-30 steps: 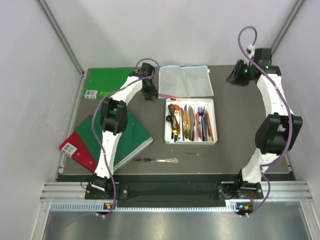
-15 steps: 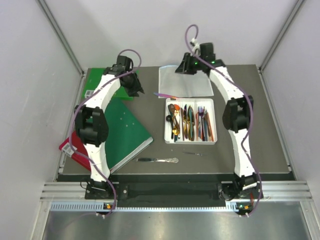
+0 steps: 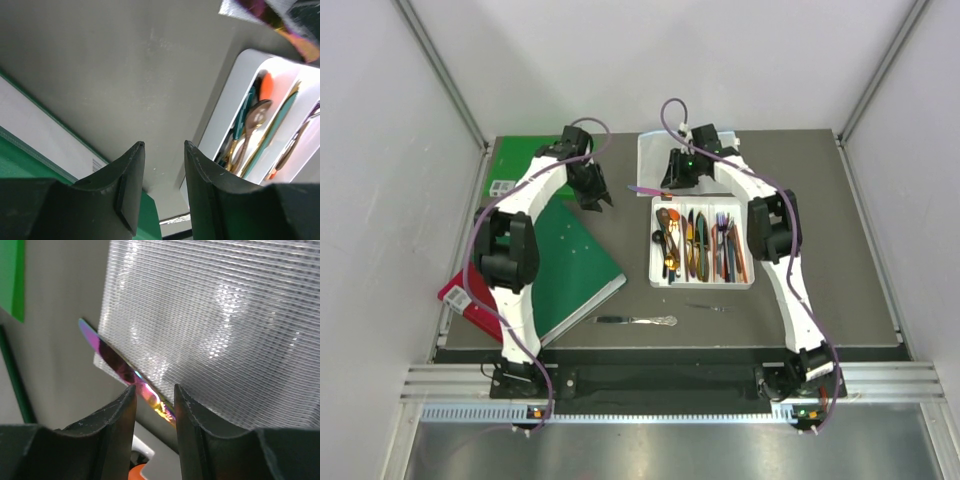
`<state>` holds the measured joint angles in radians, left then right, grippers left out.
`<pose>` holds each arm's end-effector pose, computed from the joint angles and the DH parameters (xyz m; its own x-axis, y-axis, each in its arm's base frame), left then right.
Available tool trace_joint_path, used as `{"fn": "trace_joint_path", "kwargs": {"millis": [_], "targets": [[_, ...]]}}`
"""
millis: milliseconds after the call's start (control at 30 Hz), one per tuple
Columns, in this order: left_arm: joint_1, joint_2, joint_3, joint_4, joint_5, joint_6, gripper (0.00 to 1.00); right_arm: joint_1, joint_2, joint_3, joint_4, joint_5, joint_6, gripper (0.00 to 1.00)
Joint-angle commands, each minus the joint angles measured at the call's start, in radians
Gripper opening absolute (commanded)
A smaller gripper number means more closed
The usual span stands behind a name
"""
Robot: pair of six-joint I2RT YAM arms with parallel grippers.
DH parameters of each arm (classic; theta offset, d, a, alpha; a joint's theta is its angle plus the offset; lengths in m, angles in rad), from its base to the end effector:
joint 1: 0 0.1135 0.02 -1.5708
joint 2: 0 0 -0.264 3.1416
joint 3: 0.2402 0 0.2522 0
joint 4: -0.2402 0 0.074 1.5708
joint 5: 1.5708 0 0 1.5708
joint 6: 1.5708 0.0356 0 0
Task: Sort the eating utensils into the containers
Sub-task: Move the storage box to the center of the board.
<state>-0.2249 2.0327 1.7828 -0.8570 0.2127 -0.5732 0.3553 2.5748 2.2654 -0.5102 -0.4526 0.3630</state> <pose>0.4258 -0.1051 0.2501 -0.9006 -0.3378 -0.2735 -0.2123 0.8910 -0.4013 0.5259 0.2117 0.1603 -0.8510 0.0248 -0.5246 -0.3107 0.7814 0.5411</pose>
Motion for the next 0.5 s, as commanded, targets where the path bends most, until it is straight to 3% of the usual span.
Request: {"fn": "trace_joint_path", "kwargs": {"millis": [0,467], "targets": [[0.002,-0.051,-0.033,0.016,0.007,0.004,0.43,-0.001,0.007,0.045,0.000,0.060,-0.039,0.36],[-0.031,0.037,0.016,-0.014,0.096,0.038,0.43,0.025,-0.034,-0.082,-0.182,-0.109,-0.163,0.33]]}}
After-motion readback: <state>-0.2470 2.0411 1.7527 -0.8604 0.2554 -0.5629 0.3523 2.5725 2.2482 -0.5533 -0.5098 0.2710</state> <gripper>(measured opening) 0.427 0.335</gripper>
